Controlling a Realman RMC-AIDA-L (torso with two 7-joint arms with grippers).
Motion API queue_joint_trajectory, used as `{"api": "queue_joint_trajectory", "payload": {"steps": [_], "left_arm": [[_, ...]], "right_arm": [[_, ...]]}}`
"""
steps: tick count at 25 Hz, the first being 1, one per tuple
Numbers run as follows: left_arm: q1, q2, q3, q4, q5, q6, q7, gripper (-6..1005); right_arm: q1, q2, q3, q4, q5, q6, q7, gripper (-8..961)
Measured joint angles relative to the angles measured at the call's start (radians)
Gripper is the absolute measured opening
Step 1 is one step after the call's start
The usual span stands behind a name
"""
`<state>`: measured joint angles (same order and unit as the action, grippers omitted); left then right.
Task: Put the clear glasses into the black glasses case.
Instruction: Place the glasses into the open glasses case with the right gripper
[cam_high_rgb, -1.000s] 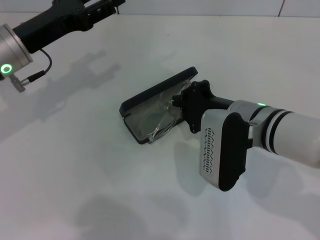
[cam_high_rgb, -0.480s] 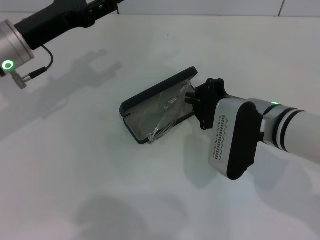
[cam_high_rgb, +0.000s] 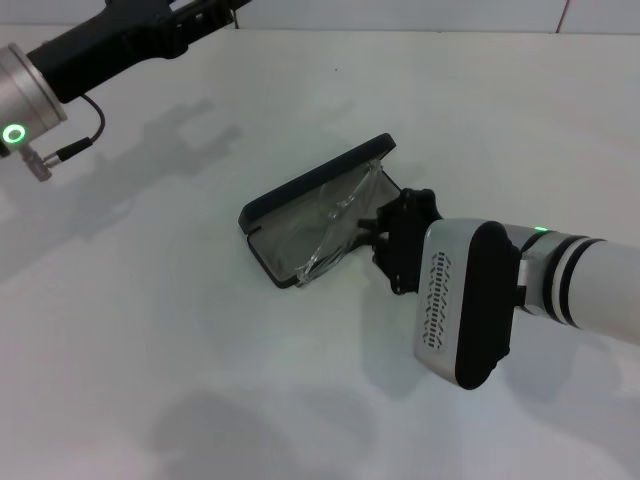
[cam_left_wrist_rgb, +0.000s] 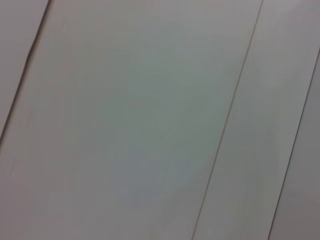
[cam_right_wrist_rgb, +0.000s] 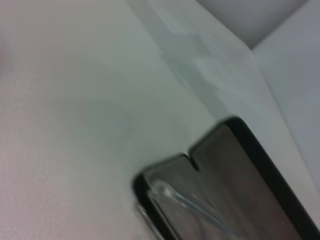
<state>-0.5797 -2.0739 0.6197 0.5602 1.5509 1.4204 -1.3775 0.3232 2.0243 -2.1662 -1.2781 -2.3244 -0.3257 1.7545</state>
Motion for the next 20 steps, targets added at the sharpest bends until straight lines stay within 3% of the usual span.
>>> {"api": "queue_joint_trajectory", "payload": {"steps": [6, 8, 13, 20], "left_arm": [[-0.005, 0.001, 0.000, -0.005, 0.007, 0.000, 0.000, 773], [-0.009, -0.001, 0.000, -0.006, 0.010, 0.000, 0.000, 773], [-0.007, -0.002, 0.000, -0.006, 0.012, 0.000, 0.000, 773], [-0.005, -0.002, 0.000, -0.007, 0.012, 0.000, 0.000, 773]], "right_arm": [[0.009, 0.001, -0.003, -0.018, -0.032, -0.017, -0.033, 68], [0.023, 0.001, -0.006, -0.018, -0.061, -0.015, -0.054, 279], [0.077, 0.004, -0.031, -0.009, -0.091, -0.017, -0.067, 414], [0.109, 0.004, -0.043, 0.008, -0.102, -0.022, -0.114, 397]]}}
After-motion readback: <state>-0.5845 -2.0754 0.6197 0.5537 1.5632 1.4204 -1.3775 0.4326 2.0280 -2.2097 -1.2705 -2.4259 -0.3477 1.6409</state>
